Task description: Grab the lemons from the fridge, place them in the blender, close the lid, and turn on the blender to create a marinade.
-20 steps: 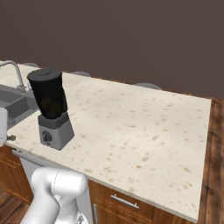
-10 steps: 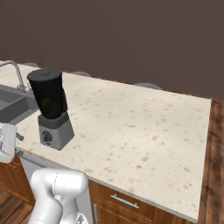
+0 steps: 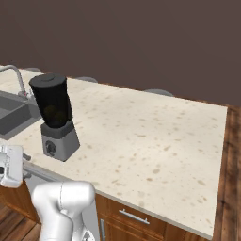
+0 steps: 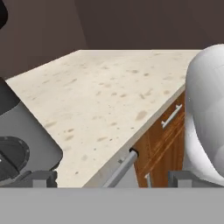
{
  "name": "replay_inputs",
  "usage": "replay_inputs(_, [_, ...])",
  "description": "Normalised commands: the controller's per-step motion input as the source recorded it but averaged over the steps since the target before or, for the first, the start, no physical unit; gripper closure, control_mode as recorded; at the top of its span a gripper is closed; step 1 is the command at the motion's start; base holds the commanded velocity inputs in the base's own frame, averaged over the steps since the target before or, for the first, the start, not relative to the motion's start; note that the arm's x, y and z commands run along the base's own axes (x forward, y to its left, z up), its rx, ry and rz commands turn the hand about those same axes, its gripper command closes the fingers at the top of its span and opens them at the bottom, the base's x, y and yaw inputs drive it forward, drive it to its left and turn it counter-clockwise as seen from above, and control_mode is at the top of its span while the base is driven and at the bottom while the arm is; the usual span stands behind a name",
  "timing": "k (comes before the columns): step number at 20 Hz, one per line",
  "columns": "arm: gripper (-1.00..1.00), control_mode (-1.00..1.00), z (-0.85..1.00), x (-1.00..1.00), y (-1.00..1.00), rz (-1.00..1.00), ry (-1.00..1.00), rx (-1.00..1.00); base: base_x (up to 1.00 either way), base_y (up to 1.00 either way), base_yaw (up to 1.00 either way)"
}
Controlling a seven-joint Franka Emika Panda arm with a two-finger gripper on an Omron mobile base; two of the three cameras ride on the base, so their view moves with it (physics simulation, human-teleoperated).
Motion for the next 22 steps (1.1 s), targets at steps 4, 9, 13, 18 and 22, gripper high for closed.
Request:
replay_inputs(4, [-1.00,-1.00,-0.29,0.23,0.00,0.00,-0.09,-0.05,0.00,0.00,0.00])
replay_inputs(9, [-1.00,-1.00,-0.13,0.22,0.00,-0.01,-0.08,-0.04,0.00,0.00,0.00])
replay_inputs(13, [-1.00,-1.00,-0.01,0.27,0.00,-0.03,-0.07,0.00,0.00,0.00,0.00])
replay_inputs(18, [-1.00,-1.00,-0.11,0.23,0.00,-0.03,-0.03,0.00,0.00,0.00,0.00])
replay_inputs(22, [-1.00,-1.00,-0.21,0.24,0.00,-0.02,0.00,0.00,0.00,0.00,0.00])
